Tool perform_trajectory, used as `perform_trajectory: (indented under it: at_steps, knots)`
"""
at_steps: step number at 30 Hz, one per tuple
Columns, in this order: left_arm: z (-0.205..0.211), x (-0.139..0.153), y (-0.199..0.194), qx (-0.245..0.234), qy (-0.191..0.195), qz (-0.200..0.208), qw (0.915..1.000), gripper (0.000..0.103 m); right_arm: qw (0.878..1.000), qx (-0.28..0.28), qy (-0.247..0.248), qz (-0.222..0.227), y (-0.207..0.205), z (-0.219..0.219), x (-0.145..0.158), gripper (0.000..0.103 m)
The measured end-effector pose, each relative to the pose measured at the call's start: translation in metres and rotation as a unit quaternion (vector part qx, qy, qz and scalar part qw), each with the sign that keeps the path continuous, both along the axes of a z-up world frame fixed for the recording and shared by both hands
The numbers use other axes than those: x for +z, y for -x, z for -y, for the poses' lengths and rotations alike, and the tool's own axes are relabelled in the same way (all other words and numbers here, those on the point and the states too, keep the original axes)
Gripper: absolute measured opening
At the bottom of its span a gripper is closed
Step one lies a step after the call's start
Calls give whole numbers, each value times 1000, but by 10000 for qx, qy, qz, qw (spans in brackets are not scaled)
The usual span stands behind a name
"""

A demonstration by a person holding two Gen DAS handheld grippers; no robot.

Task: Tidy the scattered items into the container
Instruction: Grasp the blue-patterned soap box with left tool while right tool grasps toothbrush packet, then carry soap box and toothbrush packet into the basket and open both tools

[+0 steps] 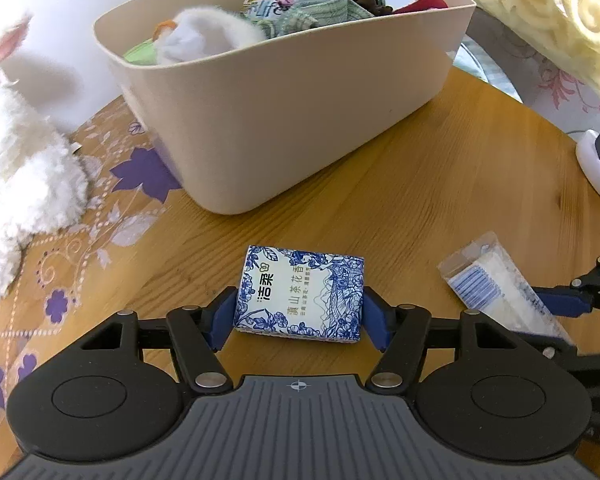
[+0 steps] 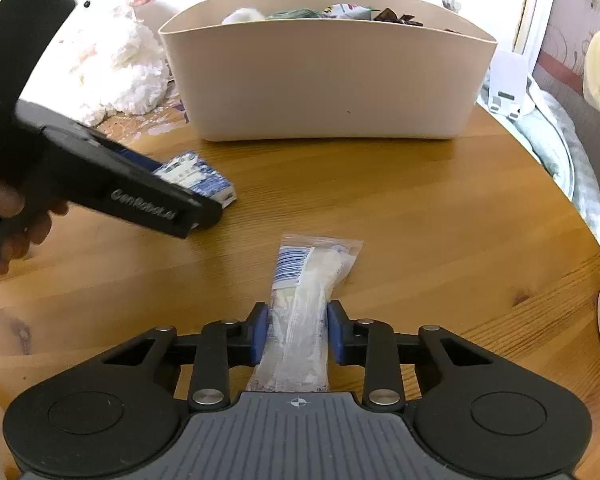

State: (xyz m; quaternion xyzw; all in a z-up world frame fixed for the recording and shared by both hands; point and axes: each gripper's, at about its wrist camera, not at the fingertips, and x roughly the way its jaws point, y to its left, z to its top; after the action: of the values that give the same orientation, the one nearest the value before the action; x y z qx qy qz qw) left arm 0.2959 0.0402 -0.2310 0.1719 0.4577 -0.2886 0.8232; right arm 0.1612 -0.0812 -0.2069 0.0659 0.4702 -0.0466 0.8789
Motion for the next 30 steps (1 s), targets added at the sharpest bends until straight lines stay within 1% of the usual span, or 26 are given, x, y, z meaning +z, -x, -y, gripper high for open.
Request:
perform_trajectory:
  at_steps: [9, 14, 17, 21, 30]
  knots:
    - [-9, 18, 9, 208, 102, 102, 9997, 66, 9984, -190, -498, -166, 6, 18, 5, 26]
    - [-14, 33, 18, 414, 237, 206, 9986, 66, 9973, -155, -719, -74, 11, 25, 15, 26]
    - [-15, 43, 20, 517, 349, 292, 9976, 66, 9967, -167, -790, 17, 14, 30, 24, 26]
    - [-13, 60, 29, 538, 334, 575, 9963, 66, 9958, -172, -876, 216, 18, 40, 43, 26]
    - [-4, 98, 31, 731, 516, 932, 9916, 66, 9926, -244, -831, 851, 11, 76, 91, 26]
